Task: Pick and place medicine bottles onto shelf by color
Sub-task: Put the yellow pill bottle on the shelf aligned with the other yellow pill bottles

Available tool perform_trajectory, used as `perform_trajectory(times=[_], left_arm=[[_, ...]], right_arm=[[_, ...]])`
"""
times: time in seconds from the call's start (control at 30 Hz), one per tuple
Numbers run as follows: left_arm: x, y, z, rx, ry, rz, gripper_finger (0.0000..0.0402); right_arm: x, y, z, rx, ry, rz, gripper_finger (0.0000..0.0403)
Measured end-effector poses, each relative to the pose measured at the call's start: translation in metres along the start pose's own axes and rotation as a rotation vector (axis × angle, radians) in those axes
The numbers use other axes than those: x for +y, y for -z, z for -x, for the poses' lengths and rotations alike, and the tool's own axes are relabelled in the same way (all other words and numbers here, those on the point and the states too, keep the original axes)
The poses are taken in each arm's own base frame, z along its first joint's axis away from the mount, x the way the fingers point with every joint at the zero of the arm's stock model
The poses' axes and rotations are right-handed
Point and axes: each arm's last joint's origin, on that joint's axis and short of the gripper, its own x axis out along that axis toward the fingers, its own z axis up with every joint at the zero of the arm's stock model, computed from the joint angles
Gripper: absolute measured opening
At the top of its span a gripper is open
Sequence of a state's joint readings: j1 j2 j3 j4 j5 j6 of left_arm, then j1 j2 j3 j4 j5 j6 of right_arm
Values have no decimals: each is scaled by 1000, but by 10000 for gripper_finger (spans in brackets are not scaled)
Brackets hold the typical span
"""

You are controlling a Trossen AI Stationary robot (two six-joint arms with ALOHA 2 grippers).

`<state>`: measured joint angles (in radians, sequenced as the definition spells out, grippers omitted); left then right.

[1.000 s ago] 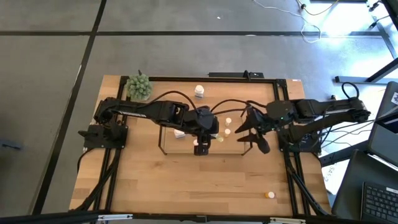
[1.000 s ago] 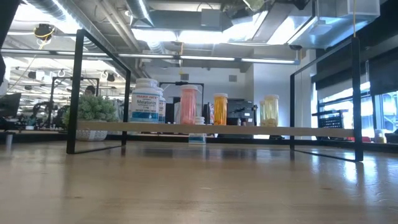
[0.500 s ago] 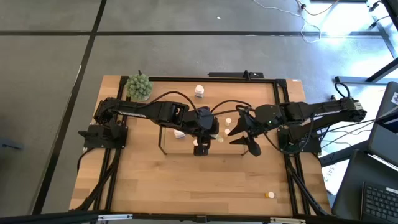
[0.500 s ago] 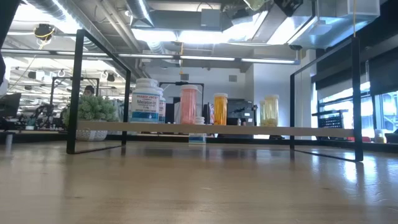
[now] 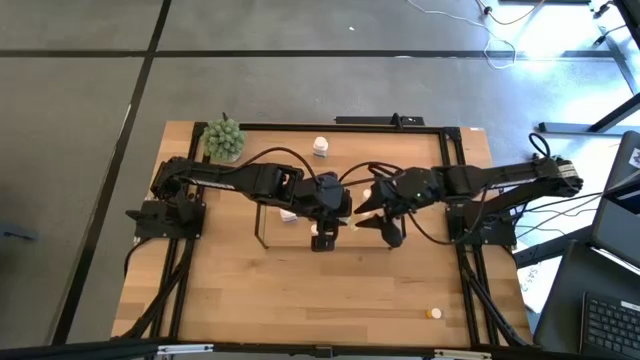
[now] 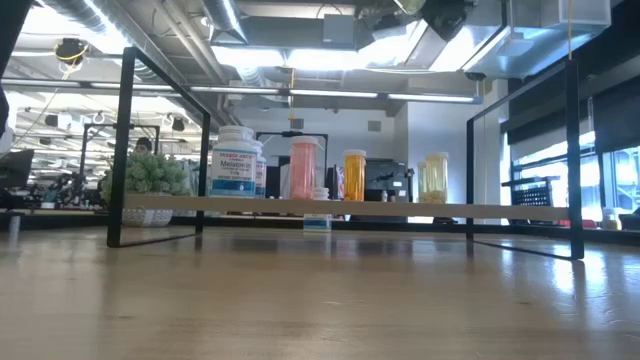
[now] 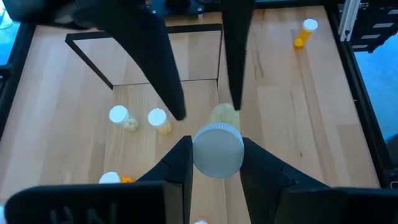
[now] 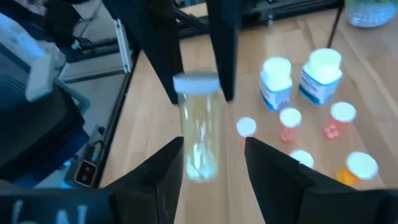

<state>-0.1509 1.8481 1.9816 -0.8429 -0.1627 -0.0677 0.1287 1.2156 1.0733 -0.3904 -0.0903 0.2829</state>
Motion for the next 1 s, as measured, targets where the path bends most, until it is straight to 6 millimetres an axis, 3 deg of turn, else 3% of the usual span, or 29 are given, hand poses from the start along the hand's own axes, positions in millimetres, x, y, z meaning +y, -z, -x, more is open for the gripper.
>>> perform_trajectory(times=[0.4,1.0], left_arm=[[0,0,0,0,0,0,86],[0,0,0,1,1,0,86]], right_arm=[[-2,-1,-22,3,-63,3,173],[0,-4,-23,-19,-98,32,173]])
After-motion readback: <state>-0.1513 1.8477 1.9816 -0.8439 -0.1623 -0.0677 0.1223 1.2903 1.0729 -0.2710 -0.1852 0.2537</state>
